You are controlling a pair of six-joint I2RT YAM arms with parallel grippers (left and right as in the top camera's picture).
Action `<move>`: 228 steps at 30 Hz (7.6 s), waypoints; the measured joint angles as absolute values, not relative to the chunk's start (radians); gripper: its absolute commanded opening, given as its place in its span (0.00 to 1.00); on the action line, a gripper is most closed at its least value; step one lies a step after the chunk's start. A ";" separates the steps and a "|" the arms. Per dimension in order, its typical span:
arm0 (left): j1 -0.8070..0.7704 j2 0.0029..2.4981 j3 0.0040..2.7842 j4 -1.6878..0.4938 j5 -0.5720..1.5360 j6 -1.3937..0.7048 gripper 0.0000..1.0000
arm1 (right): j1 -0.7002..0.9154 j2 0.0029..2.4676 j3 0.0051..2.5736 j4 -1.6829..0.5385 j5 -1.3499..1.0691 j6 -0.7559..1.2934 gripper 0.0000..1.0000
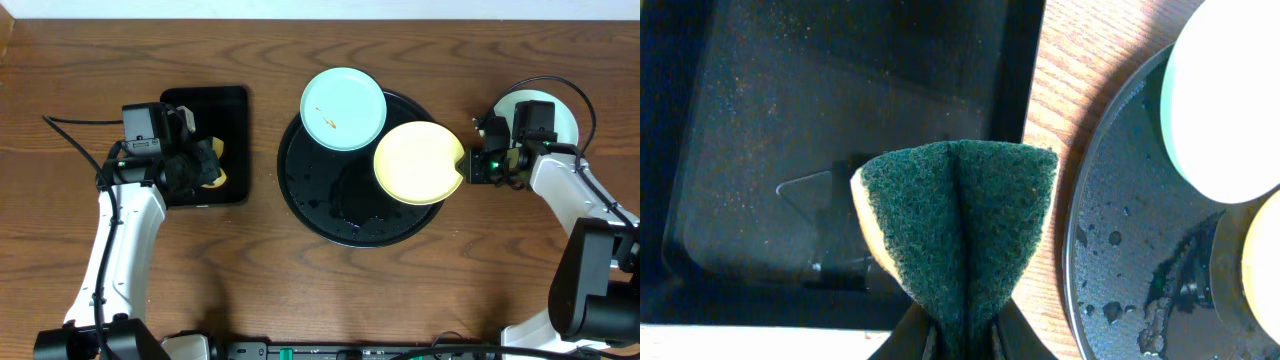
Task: Clean dirty plates on tray and stack at the side
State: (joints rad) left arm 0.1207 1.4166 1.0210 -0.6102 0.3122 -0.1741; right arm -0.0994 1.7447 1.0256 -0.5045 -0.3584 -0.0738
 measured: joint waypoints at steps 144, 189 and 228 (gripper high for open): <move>0.121 1.769 1.021 -0.228 0.229 0.042 0.91 | -0.471 1.763 1.045 -0.102 -0.370 0.141 0.60; 0.121 1.769 1.021 -0.228 0.229 0.042 0.91 | 0.318 2.149 1.397 -0.179 -0.133 -0.113 0.09; 0.121 1.769 1.021 -0.228 0.229 0.042 0.91 | 0.313 2.010 1.396 -0.286 -0.113 -0.045 0.57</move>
